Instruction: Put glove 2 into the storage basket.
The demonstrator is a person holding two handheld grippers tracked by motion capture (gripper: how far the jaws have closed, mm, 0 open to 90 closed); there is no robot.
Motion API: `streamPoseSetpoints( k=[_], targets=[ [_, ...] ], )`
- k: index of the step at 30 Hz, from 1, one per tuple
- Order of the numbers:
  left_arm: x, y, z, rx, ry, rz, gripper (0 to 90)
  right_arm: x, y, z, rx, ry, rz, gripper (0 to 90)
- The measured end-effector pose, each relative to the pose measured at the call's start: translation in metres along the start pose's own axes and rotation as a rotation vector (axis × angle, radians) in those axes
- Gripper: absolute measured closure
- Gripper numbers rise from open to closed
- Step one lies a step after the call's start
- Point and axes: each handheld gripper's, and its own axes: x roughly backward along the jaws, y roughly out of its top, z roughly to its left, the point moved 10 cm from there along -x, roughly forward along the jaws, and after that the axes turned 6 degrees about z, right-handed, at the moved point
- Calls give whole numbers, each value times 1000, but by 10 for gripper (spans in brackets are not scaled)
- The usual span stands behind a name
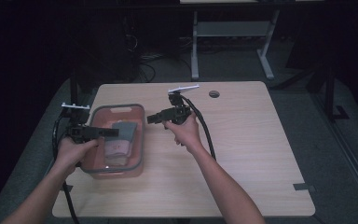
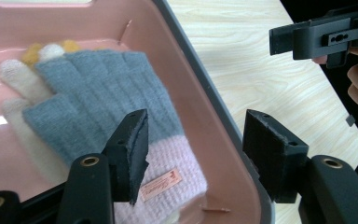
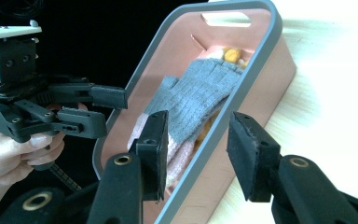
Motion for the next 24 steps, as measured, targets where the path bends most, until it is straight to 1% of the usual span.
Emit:
streamPoseSetpoints(
  k=[6, 10, 12, 15, 18, 19, 24],
  targets=[
    [-5, 4, -5, -5, -9, -5, 370, 9, -1, -5, -1, 0, -14, 561],
    [-8, 6, -8, 6, -20, -5, 349, 15, -3, -9, -11, 2, -17, 552],
    [-9, 7, -10, 16, -38, -6, 348, 17, -4, -10, -11, 1, -21, 545],
    [-11, 9, -12, 18, -48, -13, 345, 22, -3, -12, -12, -2, -30, 532],
    [-14, 10, -15, 10, -45, -7, 330, 27, -4, -14, -17, -1, -33, 525],
    [-15, 10, -15, 7, -45, -3, 330, 29, -3, -15, -10, -5, -39, 520],
    [-18, 12, -20, 7, -52, -13, 314, 37, -5, -19, -11, -7, -44, 507]
  ],
)
